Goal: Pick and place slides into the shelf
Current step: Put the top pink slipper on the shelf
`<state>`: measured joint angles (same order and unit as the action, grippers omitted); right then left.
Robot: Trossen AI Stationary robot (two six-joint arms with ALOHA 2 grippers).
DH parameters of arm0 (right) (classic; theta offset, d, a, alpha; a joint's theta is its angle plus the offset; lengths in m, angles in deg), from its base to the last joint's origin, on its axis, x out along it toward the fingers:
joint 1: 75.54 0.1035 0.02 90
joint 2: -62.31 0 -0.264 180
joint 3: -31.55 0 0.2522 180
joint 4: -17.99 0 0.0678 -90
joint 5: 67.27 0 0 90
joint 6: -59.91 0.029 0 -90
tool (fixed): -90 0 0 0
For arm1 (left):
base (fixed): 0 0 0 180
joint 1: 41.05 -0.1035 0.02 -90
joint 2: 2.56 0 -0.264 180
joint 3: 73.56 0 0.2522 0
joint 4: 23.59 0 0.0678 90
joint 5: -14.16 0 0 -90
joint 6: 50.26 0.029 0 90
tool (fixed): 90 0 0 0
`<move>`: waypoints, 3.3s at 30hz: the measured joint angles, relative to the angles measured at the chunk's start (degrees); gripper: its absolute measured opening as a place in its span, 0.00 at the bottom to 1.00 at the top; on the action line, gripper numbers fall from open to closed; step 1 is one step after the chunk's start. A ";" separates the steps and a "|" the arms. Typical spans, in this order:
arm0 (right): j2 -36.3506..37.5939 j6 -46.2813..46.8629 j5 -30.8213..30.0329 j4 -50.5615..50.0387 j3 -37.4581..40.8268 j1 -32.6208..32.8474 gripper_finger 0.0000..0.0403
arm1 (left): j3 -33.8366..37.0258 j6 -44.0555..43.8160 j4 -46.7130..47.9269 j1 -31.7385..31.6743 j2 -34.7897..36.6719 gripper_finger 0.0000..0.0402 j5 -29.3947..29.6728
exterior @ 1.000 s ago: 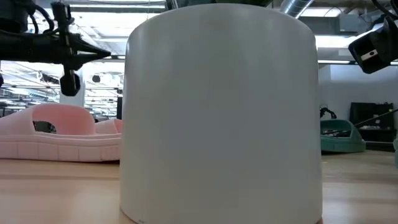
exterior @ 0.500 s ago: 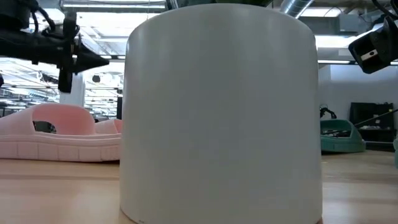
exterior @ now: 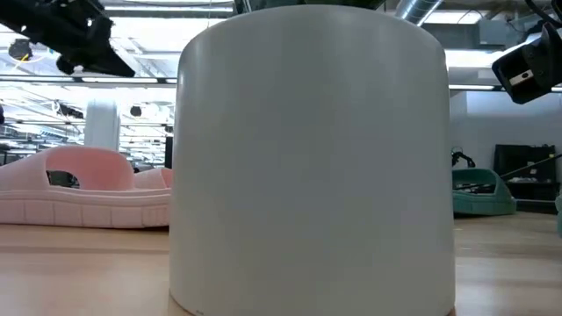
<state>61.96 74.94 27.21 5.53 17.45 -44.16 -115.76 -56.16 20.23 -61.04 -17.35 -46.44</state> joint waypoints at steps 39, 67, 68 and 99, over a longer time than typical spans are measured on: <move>-0.01 0.00 -0.01 0.00 0.00 0.00 0.63 | -7.70 -5.17 30.91 -37.30 -21.07 0.00 -50.53; -0.01 0.00 -0.01 -0.01 0.01 0.00 0.63 | -8.16 -19.38 26.73 -37.29 -36.35 0.35 -39.18; 0.00 -0.01 0.01 0.00 0.01 0.00 0.63 | -7.96 -20.07 25.28 -37.29 -36.54 0.35 -39.39; -0.01 0.00 0.00 0.00 0.00 0.00 0.63 | -5.82 -25.09 16.13 -37.24 -51.18 0.35 -35.79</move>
<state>61.95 74.94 27.21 5.53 17.45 -44.16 -121.58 -81.25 36.36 -98.28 -68.54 -82.23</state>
